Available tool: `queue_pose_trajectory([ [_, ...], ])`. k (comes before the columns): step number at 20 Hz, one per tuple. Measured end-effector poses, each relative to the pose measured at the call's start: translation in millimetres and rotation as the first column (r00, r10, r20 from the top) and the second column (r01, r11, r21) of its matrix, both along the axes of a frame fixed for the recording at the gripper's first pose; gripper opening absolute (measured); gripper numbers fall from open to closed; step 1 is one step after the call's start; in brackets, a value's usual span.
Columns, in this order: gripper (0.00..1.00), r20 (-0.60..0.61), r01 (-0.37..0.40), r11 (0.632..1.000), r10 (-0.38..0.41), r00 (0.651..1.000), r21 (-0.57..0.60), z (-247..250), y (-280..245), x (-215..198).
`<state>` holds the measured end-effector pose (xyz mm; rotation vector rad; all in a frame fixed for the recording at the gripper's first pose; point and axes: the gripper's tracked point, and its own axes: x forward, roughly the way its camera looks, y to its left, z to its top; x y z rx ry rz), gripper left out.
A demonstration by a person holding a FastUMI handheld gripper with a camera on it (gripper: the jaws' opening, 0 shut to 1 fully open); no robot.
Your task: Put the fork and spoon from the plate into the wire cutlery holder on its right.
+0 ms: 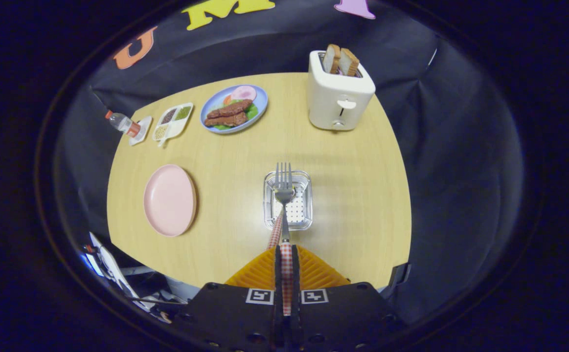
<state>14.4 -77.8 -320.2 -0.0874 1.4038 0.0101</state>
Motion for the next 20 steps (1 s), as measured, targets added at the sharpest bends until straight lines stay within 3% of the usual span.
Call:
queue_pose_trajectory([
  [12, 0.06, -0.273, 0.048, 0.999, -0.053, 0.960, -0.026, -16, -10, -1],
  [16, 0.08, -0.389, -0.001, 0.999, -0.011, 0.921, -0.032, -15, -9, -2],
  [20, 0.08, -0.387, -0.021, 0.998, -0.007, 0.922, -0.067, -21, -13, 17],
])
